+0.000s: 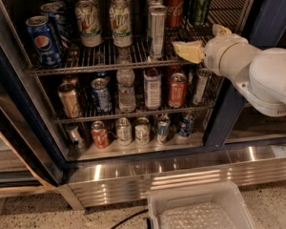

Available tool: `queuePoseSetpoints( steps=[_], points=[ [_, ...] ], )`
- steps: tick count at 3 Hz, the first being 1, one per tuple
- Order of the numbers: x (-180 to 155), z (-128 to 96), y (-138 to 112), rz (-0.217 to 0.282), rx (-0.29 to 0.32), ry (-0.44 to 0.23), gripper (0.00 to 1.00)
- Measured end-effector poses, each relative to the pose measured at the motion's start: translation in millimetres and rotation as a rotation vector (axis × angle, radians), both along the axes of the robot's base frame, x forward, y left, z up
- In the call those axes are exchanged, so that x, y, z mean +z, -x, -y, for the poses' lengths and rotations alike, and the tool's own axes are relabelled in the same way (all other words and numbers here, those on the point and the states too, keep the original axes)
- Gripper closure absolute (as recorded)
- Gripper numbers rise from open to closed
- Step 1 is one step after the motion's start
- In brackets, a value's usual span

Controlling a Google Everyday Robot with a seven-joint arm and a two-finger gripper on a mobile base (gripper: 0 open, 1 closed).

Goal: Pick coke can from top shelf of fridge

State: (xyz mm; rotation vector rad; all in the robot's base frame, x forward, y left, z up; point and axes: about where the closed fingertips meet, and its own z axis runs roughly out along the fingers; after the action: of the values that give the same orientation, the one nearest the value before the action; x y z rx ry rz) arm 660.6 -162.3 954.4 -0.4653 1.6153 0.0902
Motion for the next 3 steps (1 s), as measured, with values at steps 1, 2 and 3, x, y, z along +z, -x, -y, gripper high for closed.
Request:
queuePoseSetpoints(
  steps=[1,2,3],
  points=[
    [11,-3,-21,0.029,0.000,0.012,0.29],
    [21,-3,-44,0.059,-0.002,0.025,0.33],
    [26,7,-72,0.081,-0.030,0.043,0.33]
  ],
)
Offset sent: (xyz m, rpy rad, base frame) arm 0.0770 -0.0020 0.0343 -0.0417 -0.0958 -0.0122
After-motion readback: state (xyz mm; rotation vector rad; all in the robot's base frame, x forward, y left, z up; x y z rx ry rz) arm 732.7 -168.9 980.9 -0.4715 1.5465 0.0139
